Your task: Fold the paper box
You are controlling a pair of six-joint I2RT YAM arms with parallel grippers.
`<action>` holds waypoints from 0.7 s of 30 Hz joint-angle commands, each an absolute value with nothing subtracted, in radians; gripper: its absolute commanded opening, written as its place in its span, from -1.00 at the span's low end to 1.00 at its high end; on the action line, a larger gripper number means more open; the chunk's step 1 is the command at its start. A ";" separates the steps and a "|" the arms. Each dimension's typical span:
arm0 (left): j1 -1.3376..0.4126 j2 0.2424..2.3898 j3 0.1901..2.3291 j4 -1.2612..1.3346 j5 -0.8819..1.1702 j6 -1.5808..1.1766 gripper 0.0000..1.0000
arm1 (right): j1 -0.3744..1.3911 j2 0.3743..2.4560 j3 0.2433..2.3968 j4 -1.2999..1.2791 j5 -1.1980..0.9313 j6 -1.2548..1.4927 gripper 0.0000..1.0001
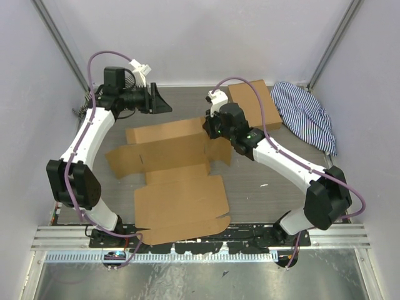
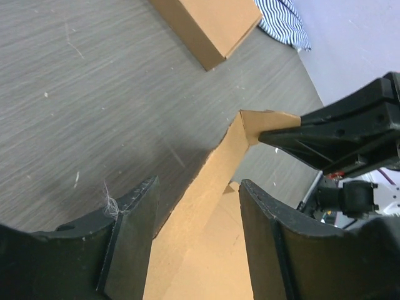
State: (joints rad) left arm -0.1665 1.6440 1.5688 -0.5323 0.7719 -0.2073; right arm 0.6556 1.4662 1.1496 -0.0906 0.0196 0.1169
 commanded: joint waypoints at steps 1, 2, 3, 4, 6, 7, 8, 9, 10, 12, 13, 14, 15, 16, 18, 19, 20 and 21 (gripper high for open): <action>-0.169 1.656 1.519 -0.554 0.837 -0.165 0.22 | 0.668 1.436 1.165 -0.076 -0.001 0.109 -0.92; -0.170 1.658 1.508 -0.558 0.818 -0.151 0.22 | 0.671 1.436 1.167 -0.075 -0.001 0.108 -0.92; -0.173 1.659 1.498 -0.559 0.803 -0.148 0.22 | 0.672 1.436 1.166 -0.076 -0.001 0.109 -0.92; -0.177 1.662 1.495 -0.565 0.764 -0.147 0.22 | 0.674 1.436 1.166 -0.077 -0.002 0.108 -0.92; -0.182 1.677 1.496 -0.584 0.706 -0.128 0.22 | 0.675 1.436 1.166 -0.079 -0.005 0.108 -0.92; -0.181 1.684 1.496 -0.591 0.702 -0.122 0.22 | 0.676 1.436 1.166 -0.082 -0.009 0.109 -0.92; -0.182 1.690 1.496 -0.592 0.719 -0.121 0.22 | 0.678 1.436 1.166 -0.084 -0.013 0.107 -0.92; -0.183 1.695 1.494 -0.587 0.751 -0.123 0.21 | 0.680 1.436 1.166 -0.086 -0.014 0.106 -0.92; -0.185 1.697 1.490 -0.577 0.783 -0.130 0.21 | 0.681 1.437 1.166 -0.090 -0.014 0.105 -0.91; -0.188 1.703 1.485 -0.567 0.855 -0.134 0.19 | 0.683 1.441 1.168 -0.094 -0.015 0.103 -0.91; -0.190 1.705 1.484 -0.571 0.881 -0.132 0.18 | 0.683 1.444 1.171 -0.100 -0.014 0.103 -0.91; -0.193 1.708 1.484 -0.581 0.901 -0.127 0.18 | 0.683 1.447 1.176 -0.103 -0.013 0.101 -0.90; -0.196 1.709 1.484 -0.596 0.918 -0.120 0.17 | 0.683 1.452 1.178 -0.107 -0.012 0.101 -0.89; -0.201 1.710 1.481 -0.607 0.929 -0.113 0.15 | 0.683 1.456 1.181 -0.110 -0.012 0.101 -0.88; -0.209 1.708 1.475 -0.626 0.945 -0.096 0.13 | 0.684 1.462 1.188 -0.115 -0.012 0.100 -0.86; -0.213 1.705 1.472 -0.633 0.949 -0.090 0.11 | 0.684 1.465 1.192 -0.118 -0.011 0.100 -0.84; -0.216 1.705 1.468 -0.644 0.951 -0.082 0.09 | 0.683 1.469 1.196 -0.122 -0.011 0.100 -0.83; -0.220 1.706 1.466 -0.659 0.951 -0.071 0.07 | 0.683 1.472 1.201 -0.125 -0.010 0.100 -0.82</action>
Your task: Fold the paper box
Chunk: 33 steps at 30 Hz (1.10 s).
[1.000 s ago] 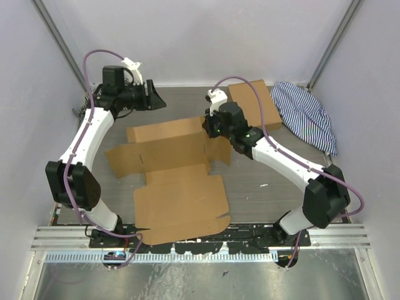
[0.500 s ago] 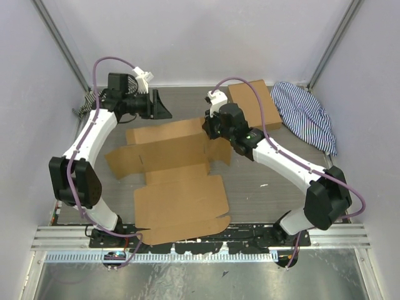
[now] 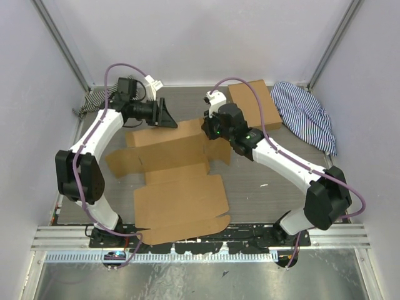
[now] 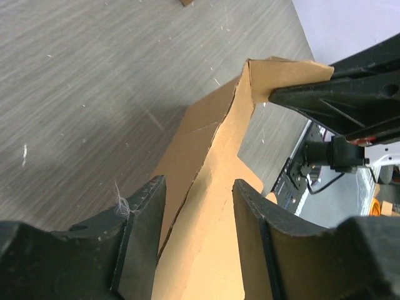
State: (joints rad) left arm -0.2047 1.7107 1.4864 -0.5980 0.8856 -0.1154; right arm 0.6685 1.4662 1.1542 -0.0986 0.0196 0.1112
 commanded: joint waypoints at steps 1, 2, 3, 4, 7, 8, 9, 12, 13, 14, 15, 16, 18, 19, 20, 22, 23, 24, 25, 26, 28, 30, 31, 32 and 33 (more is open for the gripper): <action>-0.225 1.705 1.466 -0.676 0.946 -0.057 0.03 | 0.683 1.474 1.204 -0.127 -0.008 0.101 -0.81; -0.228 1.706 1.466 -0.692 0.943 -0.045 -0.02 | 0.683 1.475 1.206 -0.129 -0.007 0.101 -0.79; -0.232 1.707 1.466 -0.707 0.939 -0.035 -0.08 | 0.683 1.477 1.211 -0.132 -0.005 0.102 -0.76; -0.235 1.708 1.468 -0.722 0.929 -0.027 -0.16 | 0.683 1.477 1.216 -0.137 -0.003 0.103 -0.70; -0.246 1.707 1.478 -0.768 0.887 -0.004 -0.42 | 0.683 1.479 1.233 -0.161 0.010 0.106 -0.22; -0.249 1.704 1.483 -0.780 0.871 0.000 -0.48 | 0.683 1.479 1.239 -0.172 0.018 0.107 -0.05; -0.249 1.701 1.488 -0.789 0.852 0.001 -0.58 | 0.683 1.479 1.247 -0.184 0.036 0.109 0.10; -0.251 1.683 1.510 -0.819 0.804 0.000 -0.76 | 0.683 1.477 1.274 -0.230 0.104 0.123 0.28; -0.252 1.672 1.517 -0.820 0.790 0.000 -0.78 | 0.683 1.474 1.280 -0.242 0.127 0.129 0.30; -0.254 1.662 1.523 -0.821 0.767 -0.004 -0.83 | 0.682 1.465 1.282 -0.247 0.148 0.135 0.32; -0.256 1.649 1.530 -0.844 0.736 -0.007 -0.85 | 0.681 1.455 1.283 -0.251 0.169 0.143 0.35; -0.260 1.634 1.537 -0.853 0.706 -0.009 -0.86 | 0.680 1.445 1.284 -0.254 0.184 0.151 0.39; -0.268 1.606 1.552 -0.865 0.642 -0.008 -0.87 | 0.675 1.424 1.288 -0.263 0.206 0.165 0.47; -0.271 1.592 1.558 -0.870 0.615 -0.008 -0.88 | 0.671 1.414 1.296 -0.270 0.208 0.172 0.48; -0.274 1.577 1.564 -0.872 0.592 -0.008 -0.89 | 0.667 1.404 1.300 -0.276 0.208 0.176 0.49; -0.281 1.543 1.570 -0.872 0.543 -0.009 -0.89 | 0.657 1.387 1.313 -0.292 0.259 0.192 0.51; -0.285 1.529 1.572 -0.870 0.527 -0.009 -0.89 | 0.649 1.381 1.319 -0.304 0.281 0.204 0.53; -0.289 1.515 1.570 -0.867 0.500 -0.010 -0.89 | 0.638 1.377 1.327 -0.319 0.298 0.222 0.54; -0.295 1.500 1.569 -0.863 0.466 -0.011 -0.89 | 0.621 1.373 1.331 -0.328 0.301 0.236 0.54; -0.300 1.487 1.568 -0.860 0.427 -0.010 -0.89 | 0.601 1.371 1.331 -0.335 0.297 0.252 0.55; -0.313 1.459 1.559 -0.852 0.360 -0.004 -0.89 | 0.542 1.378 1.341 -0.363 0.268 0.286 0.55; -0.322 1.432 1.541 -0.833 0.313 -0.002 -0.90 | 0.474 1.407 1.361 -0.395 0.160 0.308 0.51; -0.325 1.420 1.530 -0.830 0.296 -0.005 -0.91 | 0.447 1.433 1.371 -0.408 0.112 0.310 0.48; -0.328 1.408 1.518 -0.801 0.293 -0.007 -0.92 | 0.423 1.457 1.381 -0.419 0.073 0.307 0.45; -0.329 1.394 1.503 -0.788 0.292 -0.011 -0.92 | 0.411 1.480 1.393 -0.428 0.051 0.297 0.44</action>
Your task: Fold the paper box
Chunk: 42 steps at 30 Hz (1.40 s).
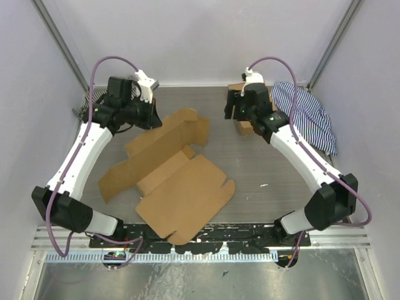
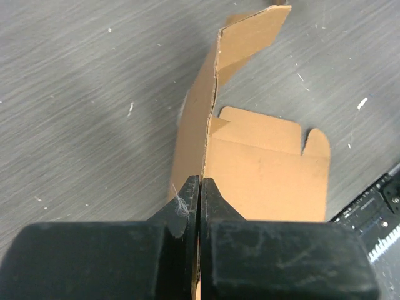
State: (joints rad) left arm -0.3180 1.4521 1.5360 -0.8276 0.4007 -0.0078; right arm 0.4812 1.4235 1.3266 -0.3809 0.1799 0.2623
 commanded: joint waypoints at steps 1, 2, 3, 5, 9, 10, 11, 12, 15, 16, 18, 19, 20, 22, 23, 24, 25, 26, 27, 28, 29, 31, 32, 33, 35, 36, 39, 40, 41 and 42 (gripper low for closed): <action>-0.332 1.383 1.495 -0.777 0.296 -0.015 -0.92 | 0.405 1.507 1.407 -0.439 0.049 0.288 0.43; -0.334 1.373 1.488 -0.763 0.309 -0.021 -0.92 | 0.402 1.532 1.414 -0.443 0.048 0.278 0.41; -0.333 1.360 1.481 -0.748 0.341 -0.028 -0.92 | 0.398 1.553 1.417 -0.437 0.038 0.270 0.41; -0.336 1.347 1.474 -0.718 0.379 -0.039 -0.91 | 0.393 1.598 1.414 -0.407 0.013 0.257 0.39; -0.338 1.355 1.471 -0.698 0.437 -0.031 -0.89 | 0.383 1.696 1.422 -0.327 -0.085 0.232 0.36; -0.338 1.363 1.474 -0.706 0.440 -0.022 -0.89 | 0.383 1.717 1.428 -0.308 -0.106 0.227 0.35; -0.338 1.374 1.477 -0.718 0.432 -0.012 -0.89 | 0.382 1.737 1.435 -0.293 -0.116 0.226 0.33; -0.339 1.382 1.479 -0.730 0.412 -0.005 -0.90 | 0.380 1.757 1.446 -0.286 -0.119 0.224 0.32; -0.350 1.396 1.468 -0.748 0.329 0.020 -0.93 | 0.369 1.811 1.489 -0.283 -0.126 0.231 0.29; -0.360 1.397 1.459 -0.750 0.293 0.032 -0.93 | 0.365 1.824 1.501 -0.282 -0.130 0.236 0.28; -0.388 1.396 1.443 -0.746 0.226 0.061 -0.96 | 0.356 1.849 1.529 -0.285 -0.137 0.239 0.24; -0.401 1.396 1.436 -0.745 0.193 0.073 -0.97 | 0.353 1.860 1.539 -0.285 -0.140 0.237 0.24; -0.413 1.397 1.433 -0.749 0.164 0.085 -0.98 | 0.349 1.871 1.550 -0.287 -0.144 0.235 0.23; -0.439 1.401 1.437 -0.765 0.087 0.111 -1.00 | 0.340 1.884 1.562 -0.293 -0.152 0.232 0.22; -0.451 1.402 1.441 -0.774 0.059 0.120 -1.00 | 0.337 1.887 1.563 -0.293 -0.152 0.230 0.21; -0.464 1.401 1.443 -0.782 0.031 0.127 -1.00 | 0.336 1.890 1.566 -0.293 -0.151 0.228 0.21; -0.476 1.400 1.443 -0.787 0.010 0.134 -1.00 | 0.335 1.892 1.569 -0.293 -0.150 0.226 0.21; -0.485 1.397 1.439 -0.788 -0.013 0.138 -1.00 | 0.334 1.895 1.570 -0.294 -0.149 0.224 0.21; -0.500 1.396 1.433 -0.790 -0.047 0.143 -1.00 | 0.332 1.898 1.574 -0.294 -0.149 0.223 0.21; -0.515 1.396 1.427 -0.794 -0.080 0.148 -1.00 | 0.331 1.902 1.577 -0.295 -0.149 0.221 0.21; -0.532 1.397 1.422 -0.801 -0.115 0.153 -1.00 | 0.333 1.903 1.579 -0.296 -0.149 0.220 0.21; -0.562 1.399 1.408 -0.811 -0.178 0.160 -1.00 | 0.332 1.911 1.585 -0.296 -0.158 0.217 0.21; -0.579 1.397 1.399 -0.812 -0.206 0.163 -1.00 | 0.331 1.916 1.588 -0.295 -0.166 0.215 0.20; -0.596 1.395 1.385 -0.807 -0.234 0.165 -1.00 | 0.331 1.921 1.592 -0.296 -0.179 0.214 0.20; -0.648 1.391 1.354 -0.790 -0.306 0.173 -1.00 | 0.332 1.934 1.602 -0.296 -0.201 0.210 0.21; -0.665 1.389 1.346 -0.784 -0.348 0.179 -1.00 | 0.333 1.939 1.605 -0.296 -0.207 0.207 0.20; -0.769 1.401 1.304 -0.759 -0.529 0.223 -1.00 | 0.333 1.948 1.609 -0.289 -0.232 0.198 0.20; -0.800 1.414 1.298 -0.759 -0.579 0.236 -1.00 | 0.331 1.949 1.609 -0.283 -0.240 0.195 0.20; -0.825 1.425 1.295 -0.761 -0.616 0.249 -1.00 | 0.332 1.950 1.607 -0.275 -0.250 0.189 0.20; -0.848 1.434 1.293 -0.762 -0.648 0.258 -1.00 | 0.332 1.953 1.605 -0.265 -0.263 0.182 0.20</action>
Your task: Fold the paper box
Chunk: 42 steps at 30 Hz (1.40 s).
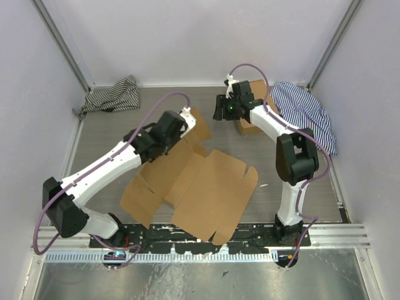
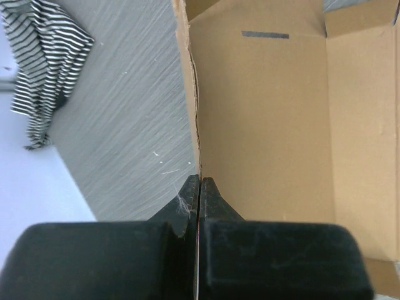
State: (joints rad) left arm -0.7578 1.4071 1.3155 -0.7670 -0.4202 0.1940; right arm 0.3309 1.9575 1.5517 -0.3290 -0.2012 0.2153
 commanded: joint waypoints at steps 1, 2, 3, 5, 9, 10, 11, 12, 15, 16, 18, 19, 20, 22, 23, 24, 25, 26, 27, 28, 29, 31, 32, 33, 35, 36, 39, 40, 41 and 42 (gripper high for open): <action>-0.865 1.440 1.290 -0.759 -0.668 0.264 -1.00 | 0.332 1.956 1.606 -0.253 -0.280 0.171 0.20; -0.876 1.442 1.288 -0.755 -0.677 0.267 -1.00 | 0.331 1.960 1.606 -0.241 -0.296 0.159 0.20; -0.885 1.443 1.284 -0.749 -0.678 0.268 -1.00 | 0.331 1.966 1.608 -0.228 -0.311 0.148 0.20; -0.899 1.441 1.276 -0.734 -0.681 0.272 -1.00 | 0.324 1.985 1.620 -0.203 -0.340 0.137 0.20; -0.931 1.441 1.260 -0.709 -0.731 0.287 -1.00 | 0.313 2.050 1.676 -0.167 -0.409 0.148 0.20; -0.938 1.440 1.256 -0.704 -0.739 0.287 -1.00 | 0.313 2.073 1.695 -0.166 -0.444 0.150 0.19; -0.942 1.441 1.256 -0.700 -0.745 0.290 -1.00 | 0.313 2.095 1.712 -0.157 -0.490 0.154 0.19; -0.945 1.440 1.254 -0.697 -0.751 0.291 -1.00 | 0.313 2.123 1.725 -0.144 -0.551 0.160 0.19; -0.962 1.442 1.252 -0.685 -0.779 0.299 -1.00 | 0.313 2.173 1.731 -0.056 -0.716 0.197 0.19; -0.967 1.441 1.251 -0.682 -0.783 0.301 -1.00 | 0.312 2.187 1.729 -0.022 -0.756 0.211 0.19; -0.973 1.439 1.250 -0.677 -0.789 0.302 -1.00 | 0.310 2.210 1.722 0.033 -0.840 0.241 0.19; -0.979 1.437 1.249 -0.675 -0.793 0.304 -1.00 | 0.308 2.219 1.717 0.063 -0.877 0.256 0.18; -0.982 1.436 1.244 -0.670 -0.796 0.306 -1.00 | 0.308 2.227 1.708 0.096 -0.916 0.273 0.18; -0.988 1.438 1.242 -0.667 -0.797 0.309 -1.00 | 0.304 2.242 1.694 0.168 -1.003 0.311 0.19; -0.989 1.443 1.241 -0.668 -0.805 0.312 -1.00 | 0.302 2.251 1.692 0.195 -1.053 0.328 0.18; -0.991 1.449 1.241 -0.671 -0.814 0.314 -1.00 | 0.299 2.255 1.685 0.236 -1.101 0.353 0.18; -0.991 1.457 1.242 -0.675 -0.820 0.314 -1.00 | 0.298 2.252 1.669 0.275 -1.139 0.376 0.17; -0.993 1.464 1.244 -0.679 -0.826 0.316 -1.00 | 0.296 2.241 1.634 0.313 -1.166 0.392 0.16; -0.993 1.473 1.248 -0.683 -0.833 0.314 -1.00 | 0.291 2.226 1.605 0.350 -1.193 0.408 0.17; -0.994 1.482 1.254 -0.689 -0.837 0.311 -1.00 | 0.288 2.209 1.581 0.387 -1.202 0.416 0.16; -0.993 1.489 1.260 -0.695 -0.839 0.308 -1.00 | 0.284 2.193 1.544 0.410 -1.220 0.423 0.16; -0.993 1.505 1.273 -0.707 -0.835 0.301 -1.00 | 0.275 2.162 1.504 0.407 -1.234 0.405 0.17; -0.994 1.514 1.281 -0.712 -0.837 0.297 -1.00 | 0.270 2.149 1.491 0.382 -1.237 0.379 0.16; -0.996 1.524 1.287 -0.718 -0.842 0.295 -1.00 | 0.267 2.137 1.476 0.343 -1.236 0.342 0.17; -1.002 1.540 1.297 -0.725 -0.852 0.292 -1.00 | 0.262 2.111 1.463 0.229 -1.227 0.247 0.17; -1.005 1.544 1.298 -0.726 -0.855 0.292 -1.00 | 0.260 2.103 1.460 0.176 -1.220 0.201 0.17; -1.016 1.546 1.297 -0.723 -0.855 0.290 -1.00 | 0.260 2.084 1.442 0.108 -1.218 0.137 0.18; -1.018 1.545 1.295 -0.721 -0.854 0.289 -1.00 | 0.260 2.082 1.441 0.107 -1.219 0.132 0.19; -1.021 1.543 1.296 -0.721 -0.851 0.287 -1.00 | 0.261 2.083 1.444 0.107 -1.227 0.129 0.19; -1.020 1.541 1.295 -0.722 -0.847 0.286 -1.00 | 0.261 2.084 1.450 0.109 -1.234 0.128 0.20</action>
